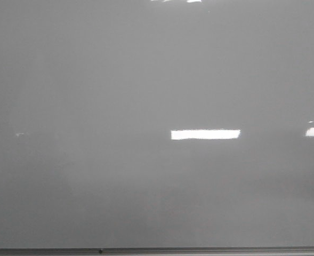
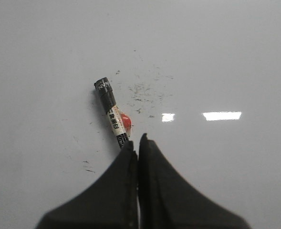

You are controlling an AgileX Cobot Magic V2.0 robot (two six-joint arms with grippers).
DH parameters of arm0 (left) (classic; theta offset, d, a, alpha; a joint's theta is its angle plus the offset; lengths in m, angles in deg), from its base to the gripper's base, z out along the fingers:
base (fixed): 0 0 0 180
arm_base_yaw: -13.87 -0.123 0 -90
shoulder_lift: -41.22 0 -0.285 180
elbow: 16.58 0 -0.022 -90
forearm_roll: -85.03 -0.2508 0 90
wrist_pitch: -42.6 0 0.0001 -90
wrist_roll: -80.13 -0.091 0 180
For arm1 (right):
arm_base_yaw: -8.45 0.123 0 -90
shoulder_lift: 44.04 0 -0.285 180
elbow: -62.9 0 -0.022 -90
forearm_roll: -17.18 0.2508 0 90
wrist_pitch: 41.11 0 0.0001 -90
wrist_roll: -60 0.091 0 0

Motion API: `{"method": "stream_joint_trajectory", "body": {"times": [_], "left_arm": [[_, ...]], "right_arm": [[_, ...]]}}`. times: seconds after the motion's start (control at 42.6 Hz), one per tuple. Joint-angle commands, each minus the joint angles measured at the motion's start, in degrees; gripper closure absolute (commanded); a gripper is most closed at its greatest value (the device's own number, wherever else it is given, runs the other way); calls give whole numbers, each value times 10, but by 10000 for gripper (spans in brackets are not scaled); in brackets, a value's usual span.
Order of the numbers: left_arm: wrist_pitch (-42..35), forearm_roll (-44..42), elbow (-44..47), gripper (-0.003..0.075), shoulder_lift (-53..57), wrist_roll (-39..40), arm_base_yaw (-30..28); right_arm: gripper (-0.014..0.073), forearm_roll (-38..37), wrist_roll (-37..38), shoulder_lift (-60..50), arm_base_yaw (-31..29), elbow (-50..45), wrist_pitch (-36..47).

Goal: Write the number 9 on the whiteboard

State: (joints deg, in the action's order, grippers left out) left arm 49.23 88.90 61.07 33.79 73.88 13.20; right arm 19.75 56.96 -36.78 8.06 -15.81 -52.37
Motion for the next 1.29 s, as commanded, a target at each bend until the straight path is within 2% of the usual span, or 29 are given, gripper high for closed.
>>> {"method": "stream_joint_trajectory", "body": {"times": [0.0,0.094,0.282,0.422,0.587,0.751,1.009,1.08,1.126,1.267], "left_arm": [[-48,5,1,739,10,6,1],[-51,5,1,739,10,6,1],[-110,6,-2,739,10,6,1],[-121,9,-60,739,8,6,1],[-48,1,-168,739,-31,6,1],[36,1,-236,739,-124,6,1],[32,1,-245,728,-209,6,1],[32,1,-245,660,-209,6,1],[32,1,-245,582,-209,6,1],[33,1,-241,231,-209,6,1]], "right_arm": [[664,1,-2,-11,-3,1,44],[664,1,-2,-11,-3,1,46],[664,1,-2,-11,-3,6,93],[664,1,-2,-11,-3,67,60],[664,1,-2,23,-3,173,-24],[664,1,-2,105,-3,240,-53],[663,1,-2,187,-3,264,-31],[645,1,-2,188,-3,264,-32],[601,1,-2,188,-3,264,-32],[312,1,-2,188,-3,264,-31]]}}
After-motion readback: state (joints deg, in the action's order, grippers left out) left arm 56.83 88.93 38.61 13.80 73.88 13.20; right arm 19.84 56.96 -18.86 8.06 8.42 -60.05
